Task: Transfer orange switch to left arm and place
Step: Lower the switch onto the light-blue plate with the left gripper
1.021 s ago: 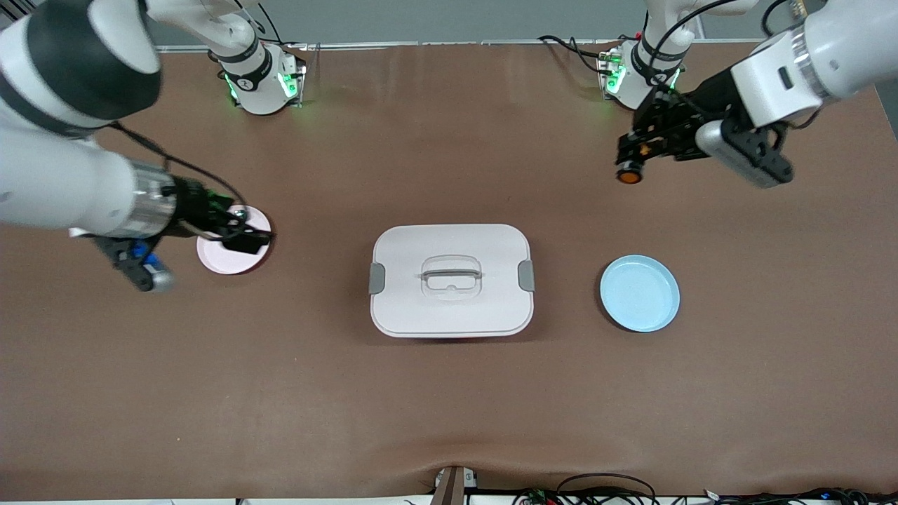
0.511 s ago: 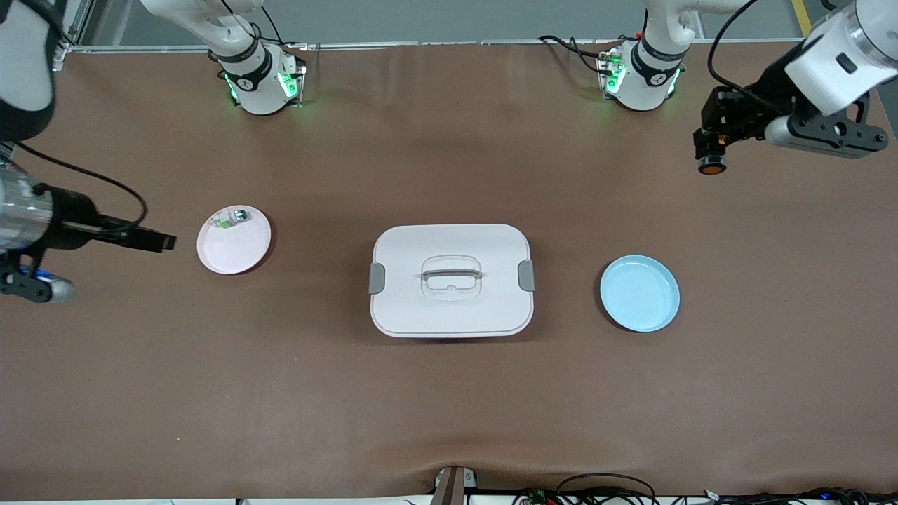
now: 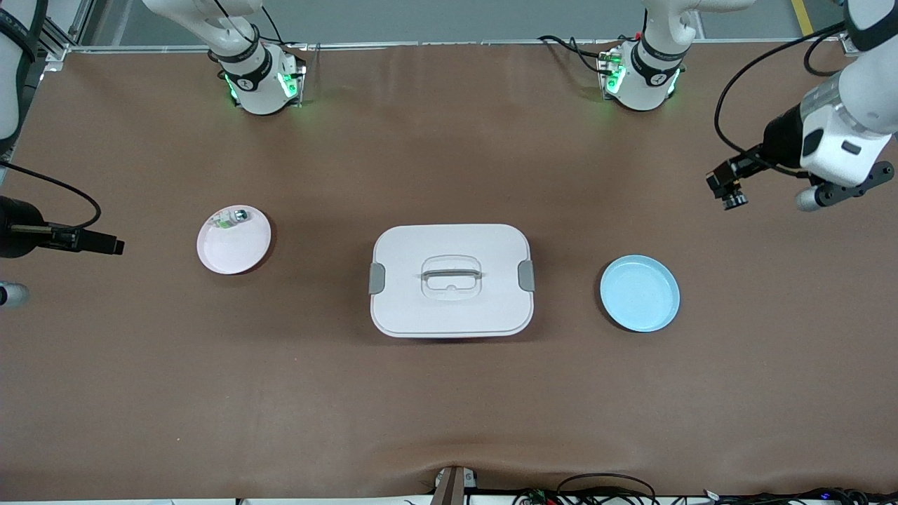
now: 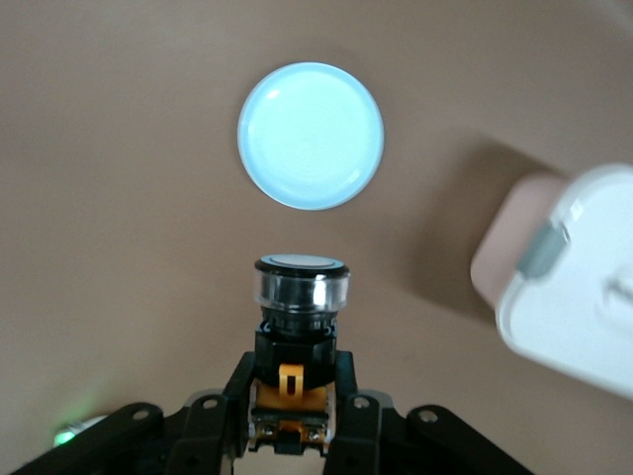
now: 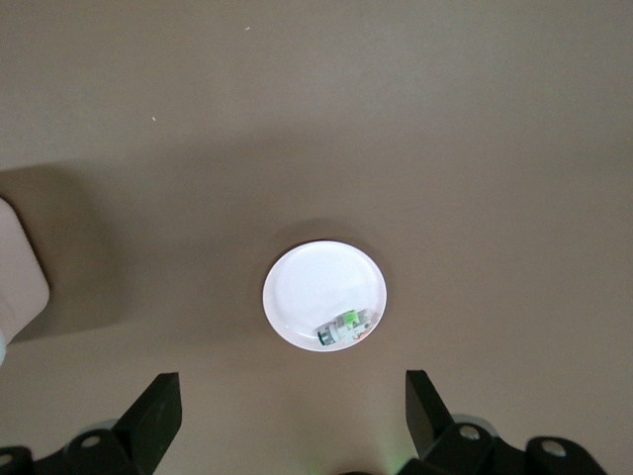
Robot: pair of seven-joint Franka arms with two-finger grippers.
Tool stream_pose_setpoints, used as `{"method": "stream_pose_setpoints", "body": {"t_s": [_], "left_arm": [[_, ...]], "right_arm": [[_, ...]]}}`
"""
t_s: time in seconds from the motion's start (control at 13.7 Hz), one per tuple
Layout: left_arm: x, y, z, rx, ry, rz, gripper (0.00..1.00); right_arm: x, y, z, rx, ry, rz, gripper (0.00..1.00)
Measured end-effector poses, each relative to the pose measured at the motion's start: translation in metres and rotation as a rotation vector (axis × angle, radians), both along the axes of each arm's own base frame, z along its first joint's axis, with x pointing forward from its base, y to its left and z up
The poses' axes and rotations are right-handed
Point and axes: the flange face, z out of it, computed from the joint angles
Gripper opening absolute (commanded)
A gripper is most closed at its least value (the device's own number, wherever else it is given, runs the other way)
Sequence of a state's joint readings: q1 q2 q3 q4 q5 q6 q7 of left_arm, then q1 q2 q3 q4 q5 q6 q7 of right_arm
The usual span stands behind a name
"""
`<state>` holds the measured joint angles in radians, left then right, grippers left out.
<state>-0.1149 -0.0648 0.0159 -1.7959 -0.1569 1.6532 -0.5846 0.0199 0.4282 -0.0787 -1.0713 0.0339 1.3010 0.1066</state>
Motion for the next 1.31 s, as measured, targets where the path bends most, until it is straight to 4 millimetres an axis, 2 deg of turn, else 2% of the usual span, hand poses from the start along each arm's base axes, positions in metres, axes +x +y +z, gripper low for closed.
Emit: {"method": "stream_pose_setpoints", "body": {"t_s": [0.36, 0.58, 0.88, 1.09, 1.31], "left_arm": [[0.025, -0.003, -0.070, 0.073, -0.002, 0.300, 0.00], [0.033, -0.002, -0.100, 0.096, 0.010, 0.444, 0.00], [0.052, -0.001, -0.141, 0.153, -0.006, 0.655, 0.00], [0.068, -0.002, -0.184, 0.167, -0.013, 0.786, 0.00], [0.077, -0.007, -0.222, 0.173, 0.000, 0.880, 0.00]], "right_arm": [[0.005, -0.003, -0.006, -0.008, -0.014, 0.054, 1.00], [0.005, -0.009, -0.007, -0.010, -0.013, 0.045, 1.00], [0.003, -0.017, -0.002, -0.014, -0.023, 0.033, 1.00], [0.000, -0.021, 0.012, -0.011, -0.050, 0.026, 1.00], [-0.012, -0.021, 0.043, -0.013, -0.104, 0.025, 1.00]]}}
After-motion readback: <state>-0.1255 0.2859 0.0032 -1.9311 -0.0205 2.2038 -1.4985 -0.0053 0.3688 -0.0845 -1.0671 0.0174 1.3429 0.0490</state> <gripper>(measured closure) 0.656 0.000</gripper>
